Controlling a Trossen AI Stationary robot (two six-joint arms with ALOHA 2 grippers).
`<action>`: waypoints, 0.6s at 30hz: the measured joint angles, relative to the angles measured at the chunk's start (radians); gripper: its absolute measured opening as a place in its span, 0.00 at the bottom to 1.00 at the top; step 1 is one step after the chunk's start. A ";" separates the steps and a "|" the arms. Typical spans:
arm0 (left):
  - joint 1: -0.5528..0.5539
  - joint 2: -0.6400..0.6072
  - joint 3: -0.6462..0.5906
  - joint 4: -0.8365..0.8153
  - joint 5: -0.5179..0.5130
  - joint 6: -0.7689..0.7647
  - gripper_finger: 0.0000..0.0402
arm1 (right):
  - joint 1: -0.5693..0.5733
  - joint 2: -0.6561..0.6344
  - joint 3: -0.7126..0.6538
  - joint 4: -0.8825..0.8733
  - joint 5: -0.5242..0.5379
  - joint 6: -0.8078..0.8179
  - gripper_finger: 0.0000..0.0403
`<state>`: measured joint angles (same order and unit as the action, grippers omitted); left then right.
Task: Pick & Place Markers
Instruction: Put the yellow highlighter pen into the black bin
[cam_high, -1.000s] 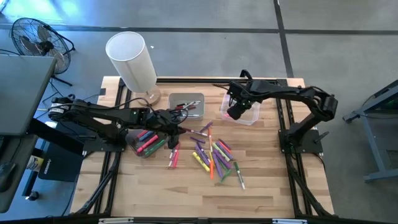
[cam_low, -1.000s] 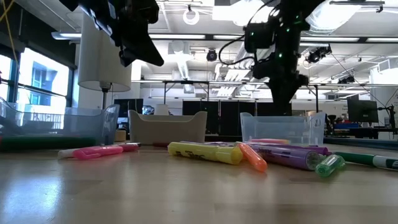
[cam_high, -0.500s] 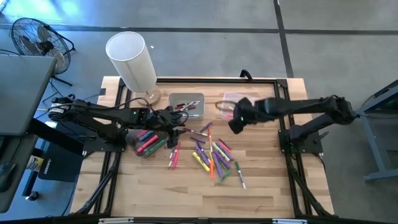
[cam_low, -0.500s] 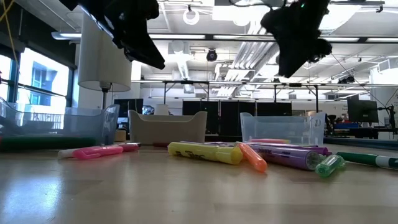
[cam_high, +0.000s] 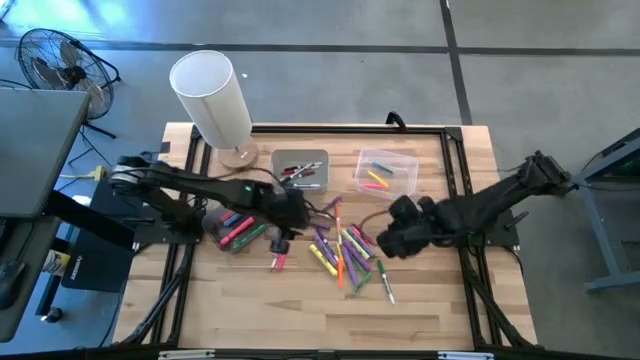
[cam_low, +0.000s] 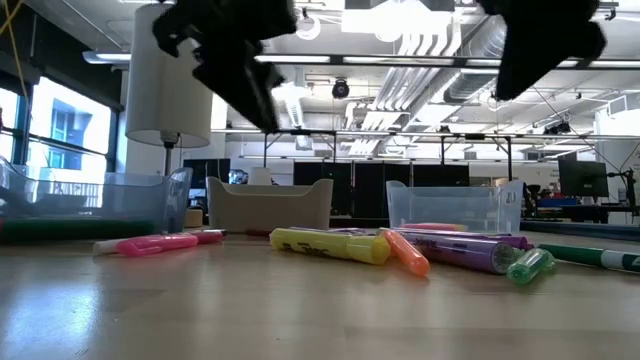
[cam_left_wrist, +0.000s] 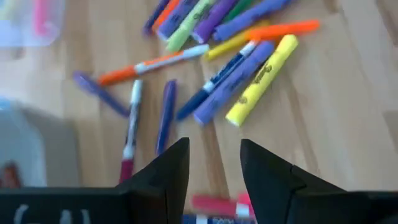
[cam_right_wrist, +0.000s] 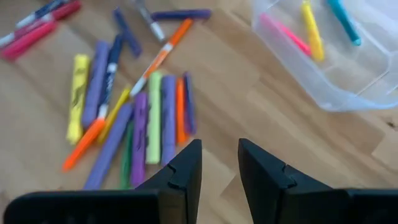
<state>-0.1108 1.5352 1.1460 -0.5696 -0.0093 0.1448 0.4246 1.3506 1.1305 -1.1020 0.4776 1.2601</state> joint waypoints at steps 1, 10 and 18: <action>-0.011 0.035 0.030 -0.004 0.000 0.011 0.35 | 0.026 0.000 0.000 -0.004 0.006 0.017 0.23; -0.130 0.256 0.182 -0.099 -0.002 0.117 0.35 | 0.249 0.000 0.000 -0.035 0.066 0.150 0.23; -0.152 0.376 0.222 -0.076 -0.012 0.121 0.35 | 0.344 0.001 0.000 -0.033 0.098 0.181 0.23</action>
<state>-0.2628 1.9108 1.3682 -0.6457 -0.0212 0.2659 0.7688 1.3512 1.1301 -1.1345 0.5757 1.4410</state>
